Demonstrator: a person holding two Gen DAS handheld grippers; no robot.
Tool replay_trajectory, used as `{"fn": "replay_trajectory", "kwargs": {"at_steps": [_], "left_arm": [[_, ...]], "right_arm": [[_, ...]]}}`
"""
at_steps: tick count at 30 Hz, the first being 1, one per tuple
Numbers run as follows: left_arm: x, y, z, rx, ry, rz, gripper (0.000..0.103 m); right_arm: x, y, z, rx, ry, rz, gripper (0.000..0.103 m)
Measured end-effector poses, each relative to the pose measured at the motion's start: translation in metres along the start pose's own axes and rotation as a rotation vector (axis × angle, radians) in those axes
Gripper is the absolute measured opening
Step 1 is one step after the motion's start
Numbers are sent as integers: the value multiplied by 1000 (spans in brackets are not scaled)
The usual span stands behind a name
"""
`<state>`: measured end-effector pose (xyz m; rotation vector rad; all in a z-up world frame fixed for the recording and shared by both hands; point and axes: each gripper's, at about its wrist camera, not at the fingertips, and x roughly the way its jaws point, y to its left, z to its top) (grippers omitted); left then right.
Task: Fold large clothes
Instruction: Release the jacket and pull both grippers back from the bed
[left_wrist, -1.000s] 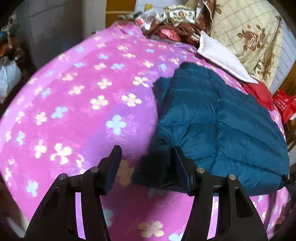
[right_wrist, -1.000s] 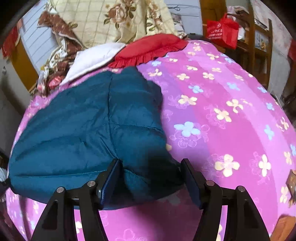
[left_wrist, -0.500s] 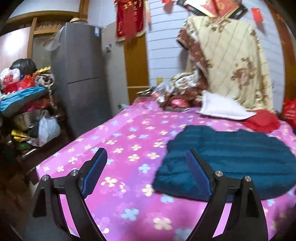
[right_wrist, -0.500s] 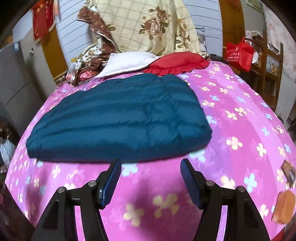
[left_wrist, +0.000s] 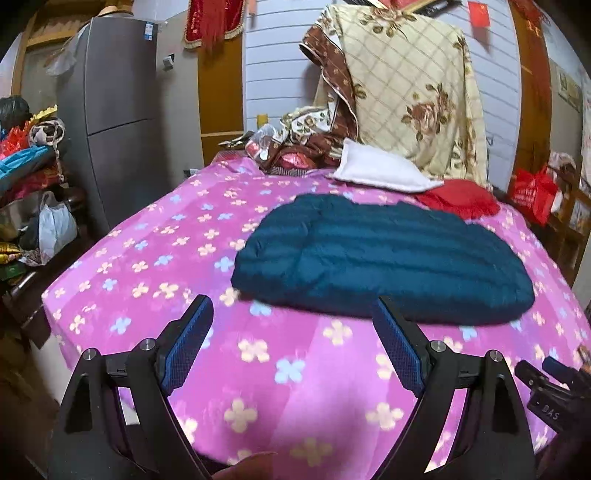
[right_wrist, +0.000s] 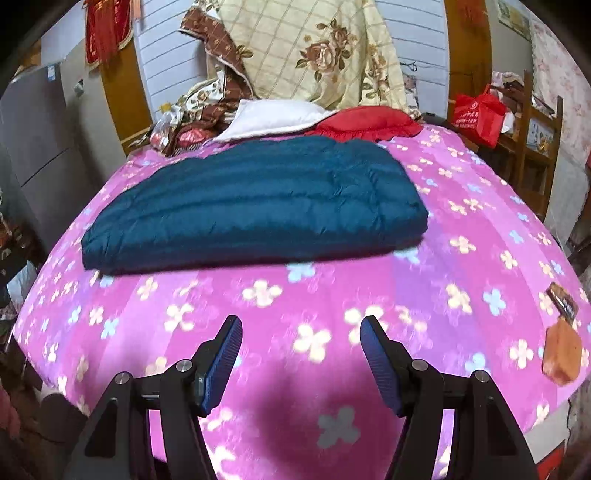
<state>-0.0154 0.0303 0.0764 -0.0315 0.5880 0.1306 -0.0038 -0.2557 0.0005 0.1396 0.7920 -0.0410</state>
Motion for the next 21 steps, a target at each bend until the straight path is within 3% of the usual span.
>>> {"fn": "replay_trajectory", "kwargs": {"at_steps": [7,12,21], "left_arm": [[-24,-13,-24,53,-21,-7,88],[-45,-15,-31,55,-57,-54,88],[-57,-23,-41,72,13,-76,93]], "right_arm": [[-20,13,-15,-42,-27,-29,64],[-43,16,-21,-53,-81,-67,64],[-66,9,-32,-19,-86,-103,64]]}}
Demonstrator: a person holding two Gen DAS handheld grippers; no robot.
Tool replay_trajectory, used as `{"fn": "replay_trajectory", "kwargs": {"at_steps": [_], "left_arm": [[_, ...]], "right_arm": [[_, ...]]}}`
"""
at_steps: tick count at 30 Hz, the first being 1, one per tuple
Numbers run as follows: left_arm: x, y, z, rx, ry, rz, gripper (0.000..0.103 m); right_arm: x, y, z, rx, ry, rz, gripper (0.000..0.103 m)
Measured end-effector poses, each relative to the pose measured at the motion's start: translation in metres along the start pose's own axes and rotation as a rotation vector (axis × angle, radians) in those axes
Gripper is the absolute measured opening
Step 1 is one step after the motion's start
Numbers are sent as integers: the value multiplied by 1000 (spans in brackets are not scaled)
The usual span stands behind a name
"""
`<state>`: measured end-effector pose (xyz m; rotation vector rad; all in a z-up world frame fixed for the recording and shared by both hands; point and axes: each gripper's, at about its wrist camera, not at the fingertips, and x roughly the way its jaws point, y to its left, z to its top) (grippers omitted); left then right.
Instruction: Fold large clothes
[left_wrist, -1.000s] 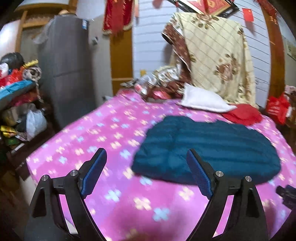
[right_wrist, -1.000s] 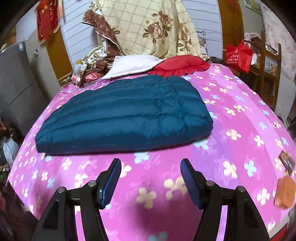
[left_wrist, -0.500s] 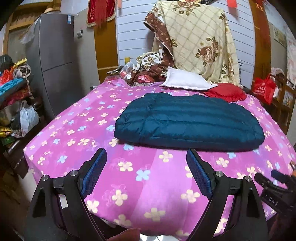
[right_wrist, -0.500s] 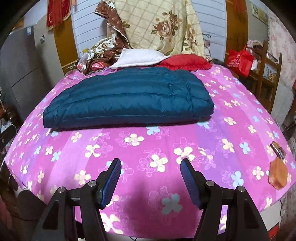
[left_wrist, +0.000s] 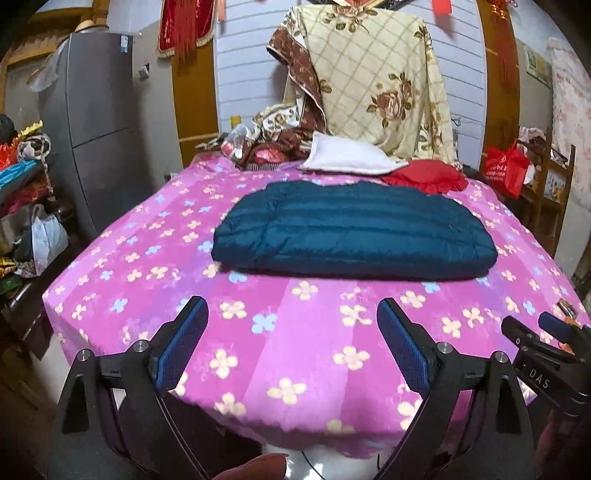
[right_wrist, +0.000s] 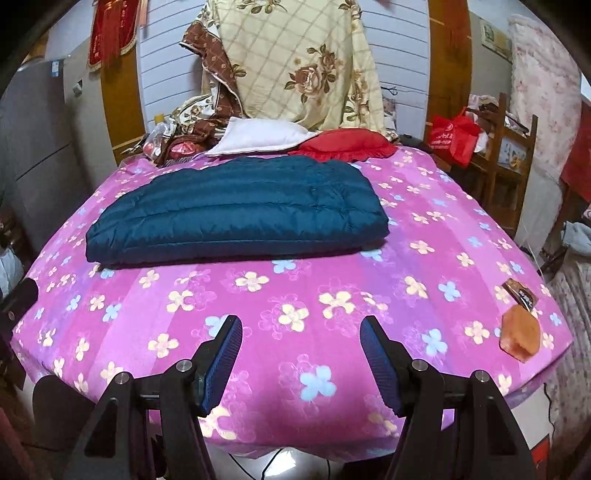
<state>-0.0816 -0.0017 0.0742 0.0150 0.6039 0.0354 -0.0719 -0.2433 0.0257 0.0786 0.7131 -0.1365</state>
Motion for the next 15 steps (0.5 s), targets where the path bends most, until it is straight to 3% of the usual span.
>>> {"fn": "replay_trajectory", "kwargs": {"at_steps": [15], "left_arm": [[-5,-13,-10,26,36,-41,93]], "right_arm": [[-12,4,-7,-12,-21,-11,64]]}}
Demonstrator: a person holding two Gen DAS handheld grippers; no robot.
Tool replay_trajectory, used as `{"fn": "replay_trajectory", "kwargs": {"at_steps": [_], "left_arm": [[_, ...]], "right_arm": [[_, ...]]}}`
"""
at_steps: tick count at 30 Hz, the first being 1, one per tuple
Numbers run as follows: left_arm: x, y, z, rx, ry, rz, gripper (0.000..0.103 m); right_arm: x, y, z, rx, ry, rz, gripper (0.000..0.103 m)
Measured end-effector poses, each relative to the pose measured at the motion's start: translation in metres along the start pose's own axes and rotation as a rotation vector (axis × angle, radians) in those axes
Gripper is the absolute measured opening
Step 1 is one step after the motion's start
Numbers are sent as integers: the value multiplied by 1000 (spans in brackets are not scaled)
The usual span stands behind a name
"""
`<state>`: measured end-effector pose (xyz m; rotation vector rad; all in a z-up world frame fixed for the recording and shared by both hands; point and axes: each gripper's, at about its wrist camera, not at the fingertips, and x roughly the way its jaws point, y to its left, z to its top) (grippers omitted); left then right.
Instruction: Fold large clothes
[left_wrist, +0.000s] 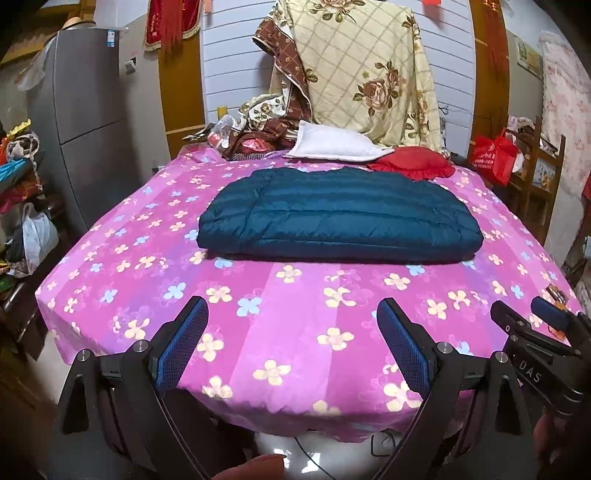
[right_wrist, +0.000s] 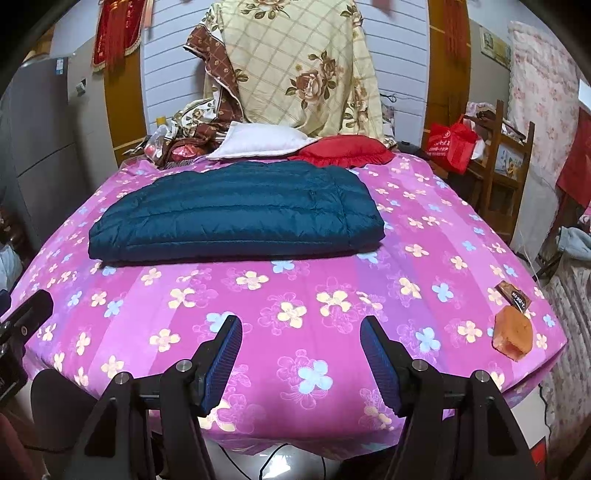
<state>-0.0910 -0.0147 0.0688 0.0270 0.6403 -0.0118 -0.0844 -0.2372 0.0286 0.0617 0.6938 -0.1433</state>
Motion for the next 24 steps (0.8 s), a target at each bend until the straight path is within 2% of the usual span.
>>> {"fn": "replay_trajectory", "kwargs": {"at_steps": [18,24], "left_arm": [[14,-1,-4,1,67,-16,93],[15,-3,-6,9,68,-21,93]], "right_arm": [[13,-1,-3,5,35,-24,64],[16,-1,-4,8,43,-29,64]]}}
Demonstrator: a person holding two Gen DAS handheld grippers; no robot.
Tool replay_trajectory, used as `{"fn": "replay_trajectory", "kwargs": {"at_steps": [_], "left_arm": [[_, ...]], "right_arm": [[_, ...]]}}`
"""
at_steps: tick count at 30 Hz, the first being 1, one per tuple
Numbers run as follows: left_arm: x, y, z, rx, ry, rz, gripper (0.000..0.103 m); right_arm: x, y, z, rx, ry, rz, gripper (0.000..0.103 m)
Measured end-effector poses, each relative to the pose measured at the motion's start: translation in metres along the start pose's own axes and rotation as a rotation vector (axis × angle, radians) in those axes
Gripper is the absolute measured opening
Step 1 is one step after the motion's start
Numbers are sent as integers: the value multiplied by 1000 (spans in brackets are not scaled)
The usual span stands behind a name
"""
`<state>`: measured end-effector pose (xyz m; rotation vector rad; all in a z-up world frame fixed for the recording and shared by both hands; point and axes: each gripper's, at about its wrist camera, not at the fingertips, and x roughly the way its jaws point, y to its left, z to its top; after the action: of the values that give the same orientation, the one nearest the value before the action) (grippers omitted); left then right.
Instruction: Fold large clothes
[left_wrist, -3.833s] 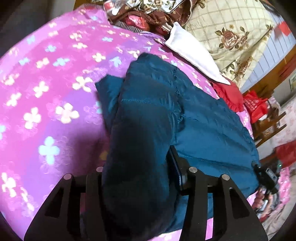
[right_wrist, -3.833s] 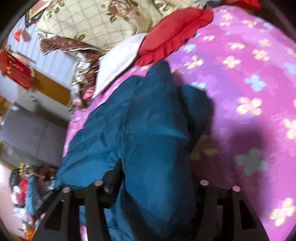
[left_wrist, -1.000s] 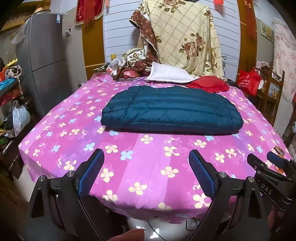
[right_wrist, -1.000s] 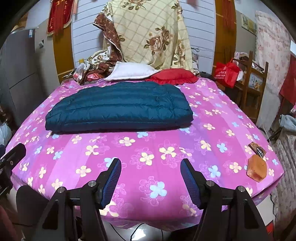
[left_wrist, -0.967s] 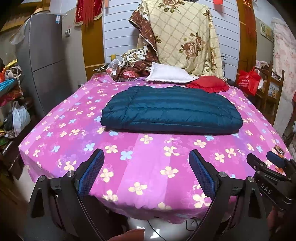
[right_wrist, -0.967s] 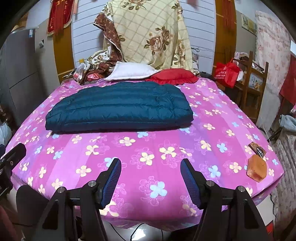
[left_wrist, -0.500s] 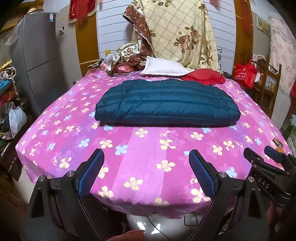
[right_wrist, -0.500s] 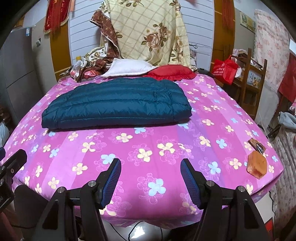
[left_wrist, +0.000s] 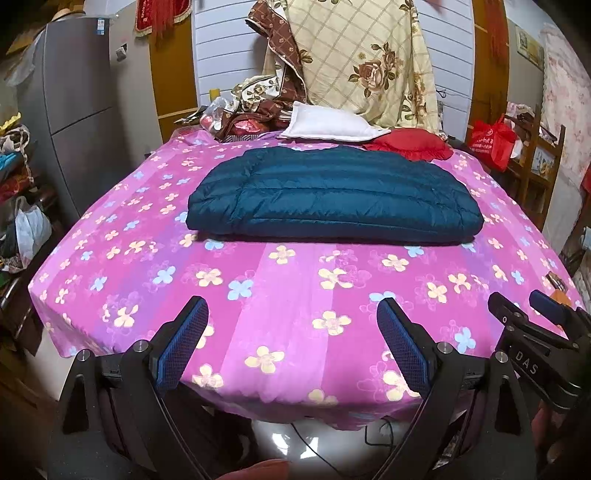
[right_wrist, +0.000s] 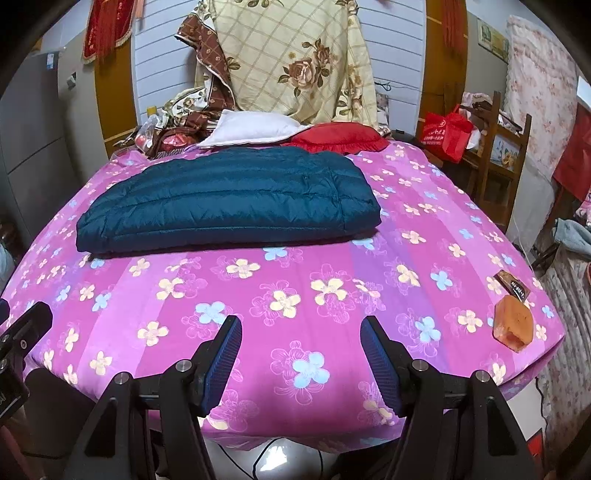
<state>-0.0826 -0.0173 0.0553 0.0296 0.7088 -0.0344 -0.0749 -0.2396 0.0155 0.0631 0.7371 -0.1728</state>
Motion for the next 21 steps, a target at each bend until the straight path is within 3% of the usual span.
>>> {"fn": "replay_trajectory", "kwargs": {"at_steps": [21], "left_arm": [[5,0,-2,0,29,-8,93]], "right_arm": [[2,0,-2,-3,5,-2,65]]}}
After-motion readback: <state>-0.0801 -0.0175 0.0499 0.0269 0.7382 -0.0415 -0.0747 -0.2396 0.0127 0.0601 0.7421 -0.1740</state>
